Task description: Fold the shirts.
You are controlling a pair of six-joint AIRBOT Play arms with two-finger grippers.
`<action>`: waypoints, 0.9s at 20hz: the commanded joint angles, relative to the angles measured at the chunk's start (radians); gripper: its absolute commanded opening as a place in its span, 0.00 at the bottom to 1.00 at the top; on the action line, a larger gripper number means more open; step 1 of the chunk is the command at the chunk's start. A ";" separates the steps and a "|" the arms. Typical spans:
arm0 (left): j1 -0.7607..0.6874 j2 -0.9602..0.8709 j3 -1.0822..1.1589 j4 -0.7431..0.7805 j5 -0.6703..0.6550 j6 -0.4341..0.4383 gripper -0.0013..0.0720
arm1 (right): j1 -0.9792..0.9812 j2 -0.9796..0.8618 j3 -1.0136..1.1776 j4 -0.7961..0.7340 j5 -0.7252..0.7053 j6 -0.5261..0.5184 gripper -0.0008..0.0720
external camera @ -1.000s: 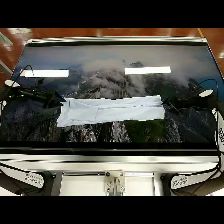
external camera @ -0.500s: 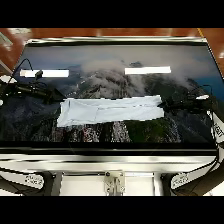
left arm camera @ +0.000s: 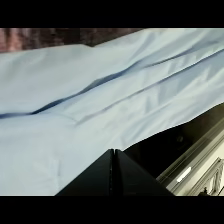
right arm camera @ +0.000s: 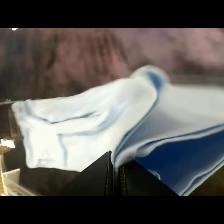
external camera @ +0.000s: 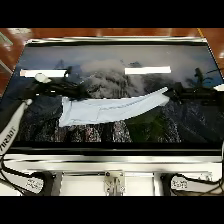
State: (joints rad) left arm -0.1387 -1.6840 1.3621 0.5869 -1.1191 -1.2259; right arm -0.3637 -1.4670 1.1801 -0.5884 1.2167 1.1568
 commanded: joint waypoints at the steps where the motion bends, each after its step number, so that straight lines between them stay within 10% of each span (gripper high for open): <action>1: -0.196 -0.051 0.001 -0.148 0.203 -0.001 0.07 | -0.001 0.178 0.001 0.004 0.042 0.048 0.09; 12: -0.525 -0.310 0.119 -0.564 0.308 0.037 0.07 | -0.001 0.471 0.001 0.085 0.066 0.141 0.09; 18: -0.430 -0.276 0.172 -0.499 0.289 0.037 0.07 | 0.011 0.470 0.001 0.097 0.050 0.163 0.09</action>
State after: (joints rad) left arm -0.6209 -1.9820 1.5162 0.0528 -0.8200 -1.1912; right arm -0.3626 -1.0016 1.1801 -0.5049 1.2808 1.3060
